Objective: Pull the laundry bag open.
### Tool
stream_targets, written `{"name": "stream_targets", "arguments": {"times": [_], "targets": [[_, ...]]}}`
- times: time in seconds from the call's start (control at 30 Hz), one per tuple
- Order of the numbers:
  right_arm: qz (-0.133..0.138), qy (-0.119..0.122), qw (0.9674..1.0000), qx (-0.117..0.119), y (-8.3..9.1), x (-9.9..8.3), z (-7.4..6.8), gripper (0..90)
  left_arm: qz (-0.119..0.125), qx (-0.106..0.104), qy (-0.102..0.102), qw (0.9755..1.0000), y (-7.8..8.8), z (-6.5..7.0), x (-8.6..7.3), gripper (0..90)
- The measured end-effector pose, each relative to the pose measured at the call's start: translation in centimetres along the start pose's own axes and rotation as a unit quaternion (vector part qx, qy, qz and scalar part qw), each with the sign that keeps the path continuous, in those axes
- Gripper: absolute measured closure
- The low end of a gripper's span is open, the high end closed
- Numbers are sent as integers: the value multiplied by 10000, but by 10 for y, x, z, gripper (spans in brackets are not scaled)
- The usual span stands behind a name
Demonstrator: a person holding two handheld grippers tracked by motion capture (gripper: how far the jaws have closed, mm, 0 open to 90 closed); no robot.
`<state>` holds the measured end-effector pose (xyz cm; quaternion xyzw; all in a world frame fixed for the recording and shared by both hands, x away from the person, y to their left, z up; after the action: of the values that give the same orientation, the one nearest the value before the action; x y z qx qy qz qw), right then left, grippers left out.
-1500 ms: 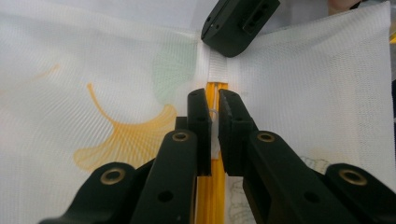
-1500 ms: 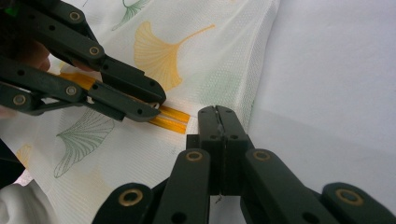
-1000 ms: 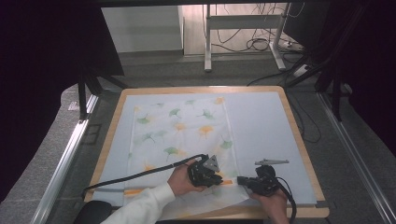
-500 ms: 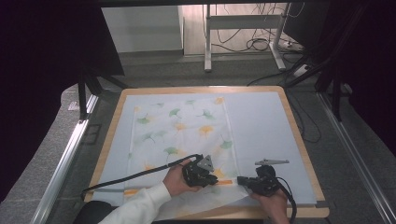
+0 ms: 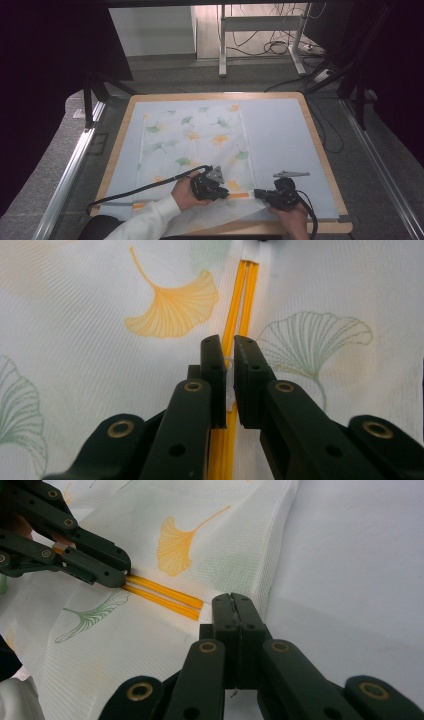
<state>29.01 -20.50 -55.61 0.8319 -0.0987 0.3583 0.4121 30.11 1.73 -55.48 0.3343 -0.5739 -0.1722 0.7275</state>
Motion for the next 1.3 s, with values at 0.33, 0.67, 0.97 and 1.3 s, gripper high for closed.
{"name": "stream_targets", "arguments": {"times": [0.33,0.67,0.97,1.3], "targets": [[2,10,10000,-1,0,0,0,895,-11,64,27,10000,5,1,-5,850],[1,14,10000,-1,0,0,0,895,-15,38,129,9999,10,-2,-10,850],[2,27,10000,11,0,0,0,895,-78,61,112,9999,14,-3,-13,850],[4,19,10000,12,0,0,0,895,-61,53,195,9998,19,-4,-18,850]]}}
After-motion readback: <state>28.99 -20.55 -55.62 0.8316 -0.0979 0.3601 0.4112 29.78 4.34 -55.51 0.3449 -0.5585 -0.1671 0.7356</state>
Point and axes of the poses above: each handheld gripper's, and its own axes: y roughly backward along the jaws, x roughly out of its top, z roughly to its right, the point moved 4 cm from there along -y, roughly forward along the jaws, and after that the axes turned 7 degrees about z, right-handed, at the moved point
